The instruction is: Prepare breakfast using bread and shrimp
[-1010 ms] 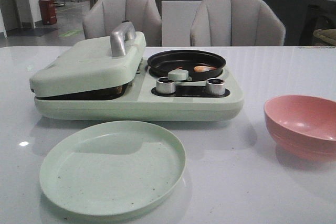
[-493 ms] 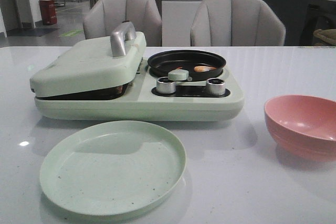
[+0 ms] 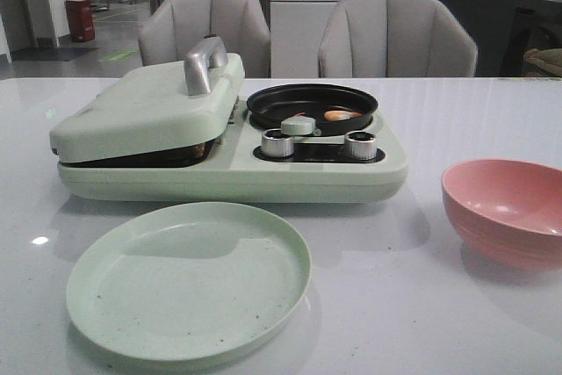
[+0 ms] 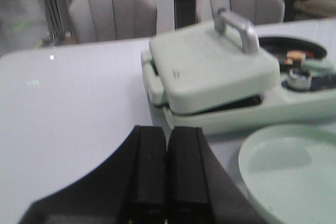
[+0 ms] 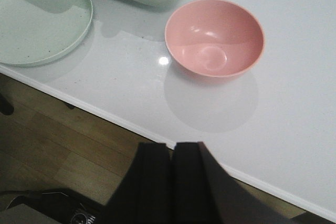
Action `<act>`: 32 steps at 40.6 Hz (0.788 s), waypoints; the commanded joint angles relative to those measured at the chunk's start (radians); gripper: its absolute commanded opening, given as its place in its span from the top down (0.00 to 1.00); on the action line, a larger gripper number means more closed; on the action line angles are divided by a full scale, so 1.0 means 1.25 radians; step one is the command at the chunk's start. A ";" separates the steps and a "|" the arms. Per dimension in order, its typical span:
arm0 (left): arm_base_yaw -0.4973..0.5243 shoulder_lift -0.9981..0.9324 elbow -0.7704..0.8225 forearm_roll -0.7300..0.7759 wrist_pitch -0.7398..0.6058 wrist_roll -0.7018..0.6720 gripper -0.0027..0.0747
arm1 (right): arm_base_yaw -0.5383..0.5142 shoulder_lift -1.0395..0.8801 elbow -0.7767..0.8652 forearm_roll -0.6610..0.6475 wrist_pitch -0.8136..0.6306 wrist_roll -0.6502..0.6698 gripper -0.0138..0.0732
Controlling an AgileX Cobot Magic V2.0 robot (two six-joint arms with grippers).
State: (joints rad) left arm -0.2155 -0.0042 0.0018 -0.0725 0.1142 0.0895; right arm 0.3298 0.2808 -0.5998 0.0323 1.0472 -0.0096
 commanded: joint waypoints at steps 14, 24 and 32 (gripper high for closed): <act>0.043 -0.015 0.024 -0.019 -0.113 -0.006 0.83 | 0.000 0.009 -0.019 -0.004 -0.052 0.000 0.80; 0.134 -0.015 0.024 -0.011 -0.103 -0.006 0.83 | 0.000 0.009 -0.019 -0.004 -0.052 0.000 0.80; 0.133 -0.015 0.024 -0.011 -0.068 -0.006 0.84 | 0.000 0.009 -0.019 -0.004 -0.052 0.000 0.80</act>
State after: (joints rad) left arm -0.0512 -0.0042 0.0018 -0.0846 0.0906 0.0895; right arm 0.3298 0.2808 -0.5994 0.0323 1.0472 -0.0096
